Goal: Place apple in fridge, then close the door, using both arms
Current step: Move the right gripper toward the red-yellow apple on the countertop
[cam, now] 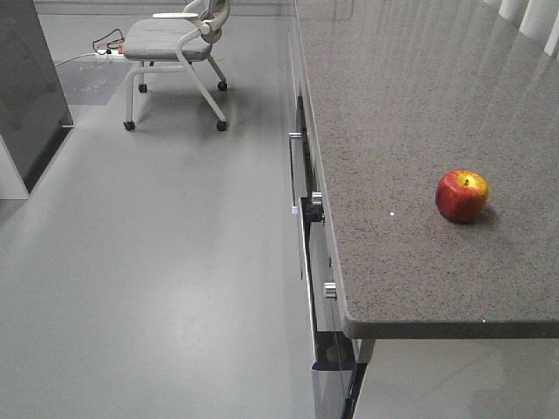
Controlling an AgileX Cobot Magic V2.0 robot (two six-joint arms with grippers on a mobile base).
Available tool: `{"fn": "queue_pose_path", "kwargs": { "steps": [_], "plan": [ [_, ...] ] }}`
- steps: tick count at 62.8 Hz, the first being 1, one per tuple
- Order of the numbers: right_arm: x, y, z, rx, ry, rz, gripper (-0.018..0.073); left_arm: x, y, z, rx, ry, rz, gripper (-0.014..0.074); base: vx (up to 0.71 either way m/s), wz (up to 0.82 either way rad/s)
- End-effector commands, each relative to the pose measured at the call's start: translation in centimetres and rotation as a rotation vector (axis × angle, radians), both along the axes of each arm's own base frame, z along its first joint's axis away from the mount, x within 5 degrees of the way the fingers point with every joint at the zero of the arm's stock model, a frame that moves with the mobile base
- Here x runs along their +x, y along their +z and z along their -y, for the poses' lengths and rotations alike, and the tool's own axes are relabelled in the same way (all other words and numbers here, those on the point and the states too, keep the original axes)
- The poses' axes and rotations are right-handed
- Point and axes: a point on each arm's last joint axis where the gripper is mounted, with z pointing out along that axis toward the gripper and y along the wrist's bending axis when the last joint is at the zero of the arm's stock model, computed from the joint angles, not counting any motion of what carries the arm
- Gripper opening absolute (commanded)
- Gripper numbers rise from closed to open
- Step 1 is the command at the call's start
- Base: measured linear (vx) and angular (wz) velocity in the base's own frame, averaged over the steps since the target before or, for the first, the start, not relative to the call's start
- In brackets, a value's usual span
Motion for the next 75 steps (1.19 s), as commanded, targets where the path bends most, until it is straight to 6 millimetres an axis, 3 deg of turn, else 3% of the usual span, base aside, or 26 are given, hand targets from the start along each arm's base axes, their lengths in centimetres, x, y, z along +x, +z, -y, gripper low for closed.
{"fn": "queue_pose_path", "kwargs": {
  "steps": [1,20,30,51,64,75],
  "plan": [
    [-0.1,0.3,0.0,-0.005,-0.006,0.08,-0.0004,-0.1,0.1,0.0,-0.017,-0.002,0.068,-0.0006,0.0,0.0],
    [-0.1,0.4,0.0,-0.005,-0.006,0.086,-0.0004,-0.1,0.1,0.0,-0.017,-0.002,0.068,-0.0006,0.0,0.0],
    [-0.2,1.4,0.0,-0.027,-0.006,0.169,-0.0004,-0.1,0.1,0.0,-0.017,-0.002,0.068,-0.0006,0.0,0.0],
    [-0.6,9.0,0.1,-0.057,-0.017,0.135,-0.0004,-0.1,0.1,0.0,-0.017,-0.002,0.068,-0.0006,0.0,0.0],
    [1.9,13.2,0.2,-0.076,-0.025,-0.051,-0.0004,-0.1,0.1,0.0,-0.017,-0.002,0.068,-0.0006,0.0,0.0],
    [4.8,15.2,0.1,-0.076,-0.026,-0.235,-0.0004,-0.1,0.1,0.0,-0.017,-0.002,0.068,-0.0006,0.0,0.0]
  ]
}}
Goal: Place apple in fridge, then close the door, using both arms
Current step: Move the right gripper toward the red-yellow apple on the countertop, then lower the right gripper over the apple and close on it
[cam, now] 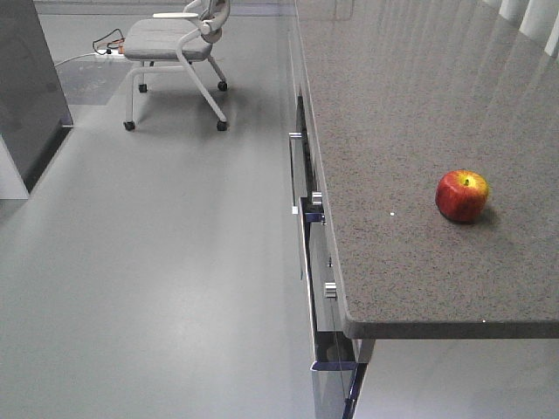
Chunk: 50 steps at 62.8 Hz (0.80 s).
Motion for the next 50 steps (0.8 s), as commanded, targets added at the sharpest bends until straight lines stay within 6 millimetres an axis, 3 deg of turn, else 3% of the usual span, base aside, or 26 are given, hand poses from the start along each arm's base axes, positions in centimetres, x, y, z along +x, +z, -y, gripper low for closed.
{"fn": "queue_pose_path", "kwargs": {
  "steps": [1,20,28,50],
  "plan": [
    [1.7,2.1,0.0,-0.004,-0.007,-0.025,-0.0004,-0.1,0.1,0.0,-0.017,-0.002,0.068,-0.0006,0.0,0.0],
    [6.6,2.8,0.0,-0.097,-0.004,-0.287,0.0002,-0.1,0.1,0.0,-0.017,-0.002,0.068,-0.0006,0.0,0.0],
    [8.9,2.4,0.0,-0.102,-0.007,-0.422,0.0061,-0.1,0.1,0.0,-0.017,-0.002,0.068,-0.0006,0.0,0.0],
    [14.4,0.7,-0.1,-0.133,-0.012,-0.569,0.0552,-0.1,0.1,0.0,-0.017,-0.002,0.068,-0.0006,0.0,0.0]
  ]
}}
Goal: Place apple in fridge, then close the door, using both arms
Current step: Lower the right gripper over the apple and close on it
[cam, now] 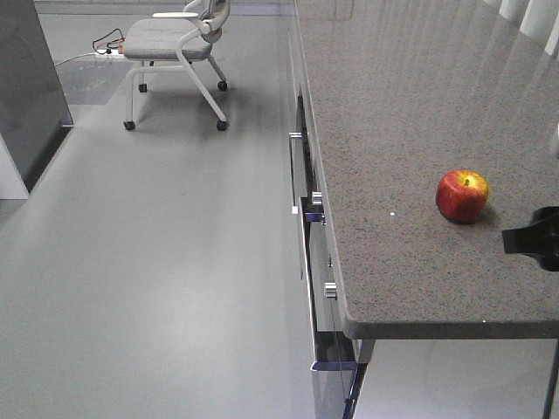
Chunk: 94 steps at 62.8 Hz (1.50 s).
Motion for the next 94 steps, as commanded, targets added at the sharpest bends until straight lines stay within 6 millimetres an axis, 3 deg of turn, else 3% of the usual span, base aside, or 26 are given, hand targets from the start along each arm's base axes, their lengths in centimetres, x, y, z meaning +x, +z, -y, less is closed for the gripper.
{"fn": "queue_pose_path", "kwargs": {
  "steps": [1,13,26,68,81,94],
  "plan": [
    [1.5,1.2,0.2,-0.024,0.002,0.07,0.0566,-0.1,0.1,0.0,-0.017,-0.002,0.068,-0.0006,0.0,0.0],
    [4.9,0.7,0.8,-0.026,-0.038,0.047,0.0681,-0.1,0.1,0.0,-0.017,-0.002,0.068,-0.0006,0.0,0.0],
    [8.4,-0.1,1.9,-0.022,-0.073,0.057,0.0673,-0.1,0.1,0.0,-0.017,-0.002,0.068,-0.0006,0.0,0.0],
    [19.1,-4.8,1.9,-0.017,-0.039,0.076,0.0645,-0.1,0.1,0.0,-0.017,-0.002,0.068,-0.0006,0.0,0.0],
    [21.2,-6.3,2.0,-0.017,-0.039,0.06,0.061,-0.1,0.1,0.0,-0.017,-0.002,0.068,-0.0006,0.0,0.0],
    [21.7,-7.5,2.0,-0.018,-0.037,0.046,0.0523,-0.1,0.1,0.0,-0.017,-0.002,0.068,-0.0006,0.0,0.0]
  ]
}}
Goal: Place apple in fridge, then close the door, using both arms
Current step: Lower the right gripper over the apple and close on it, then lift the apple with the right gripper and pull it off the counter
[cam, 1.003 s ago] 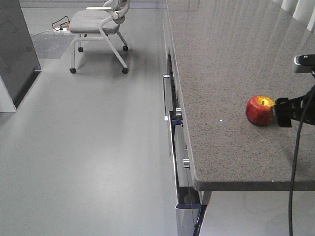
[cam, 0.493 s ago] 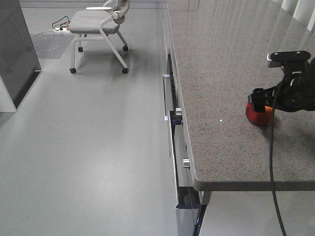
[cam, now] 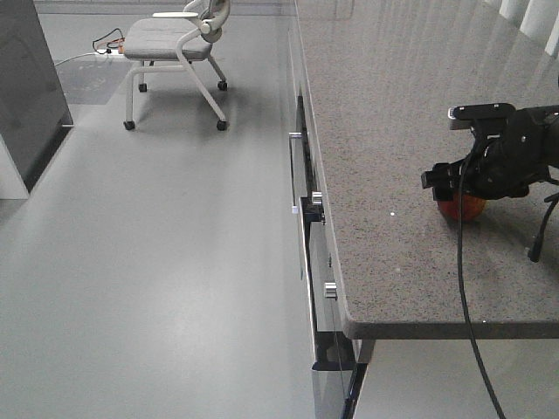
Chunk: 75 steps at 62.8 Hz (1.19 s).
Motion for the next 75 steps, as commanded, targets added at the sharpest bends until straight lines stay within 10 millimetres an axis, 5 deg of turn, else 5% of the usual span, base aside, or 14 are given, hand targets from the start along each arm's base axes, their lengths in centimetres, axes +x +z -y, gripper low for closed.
{"fn": "queue_pose_path", "kwargs": {
  "steps": [1,16,27,57,75],
  "plan": [
    [0.3,3.4,0.3,-0.013,0.008,0.126,0.0514,-0.1,0.1,0.0,-0.017,-0.002,0.068,-0.0006,0.0,0.0],
    [-0.4,4.9,0.3,-0.012,0.005,0.136,0.0362,-0.1,0.1,0.0,-0.017,-0.002,0.068,-0.0006,0.0,0.0],
    [-2.9,7.4,0.0,0.005,0.008,0.21,0.0356,-0.1,0.1,0.0,-0.017,-0.002,0.068,-0.0006,0.0,0.0],
    [-15.6,10.6,-6.8,0.039,0.262,0.33,0.0356,-0.1,0.1,0.0,-0.017,-0.002,0.068,-0.0006,0.0,0.0],
    [-23.2,12.4,-9.0,0.109,0.406,0.344,0.0356,-0.1,0.1,0.0,-0.017,-0.002,0.068,-0.0006,0.0,0.0]
  ]
}}
